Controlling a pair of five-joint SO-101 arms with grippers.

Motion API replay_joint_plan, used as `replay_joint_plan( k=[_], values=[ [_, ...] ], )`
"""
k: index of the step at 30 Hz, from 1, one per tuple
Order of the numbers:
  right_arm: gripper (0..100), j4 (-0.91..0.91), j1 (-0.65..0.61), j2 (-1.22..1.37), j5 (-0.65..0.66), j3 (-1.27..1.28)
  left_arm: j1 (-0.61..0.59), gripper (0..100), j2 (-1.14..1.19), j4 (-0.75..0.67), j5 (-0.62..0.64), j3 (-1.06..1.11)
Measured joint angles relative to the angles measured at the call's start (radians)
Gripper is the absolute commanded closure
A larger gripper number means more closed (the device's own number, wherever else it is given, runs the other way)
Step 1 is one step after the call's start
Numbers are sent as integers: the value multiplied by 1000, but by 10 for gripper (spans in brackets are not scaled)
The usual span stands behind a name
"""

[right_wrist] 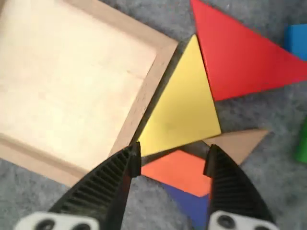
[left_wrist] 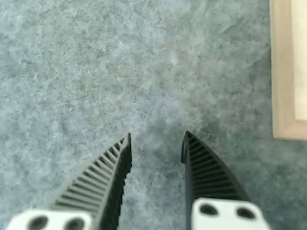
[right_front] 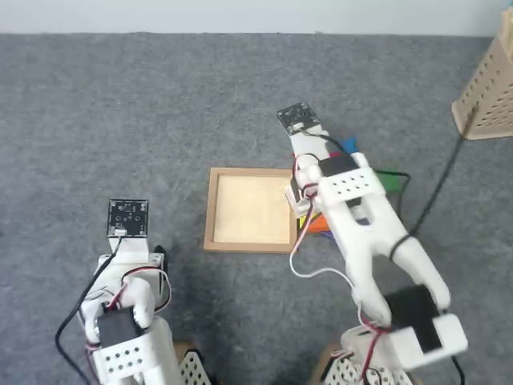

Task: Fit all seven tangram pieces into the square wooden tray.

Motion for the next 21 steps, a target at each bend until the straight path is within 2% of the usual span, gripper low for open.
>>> replay_joint_plan(
  k=[14,21],
  values=[
    [723,-23,-17,241,-91,-133,0,832,0,0,0,0],
    [722,-23,40,269,-91,-157,0,832,0,0,0,0]
  ],
)
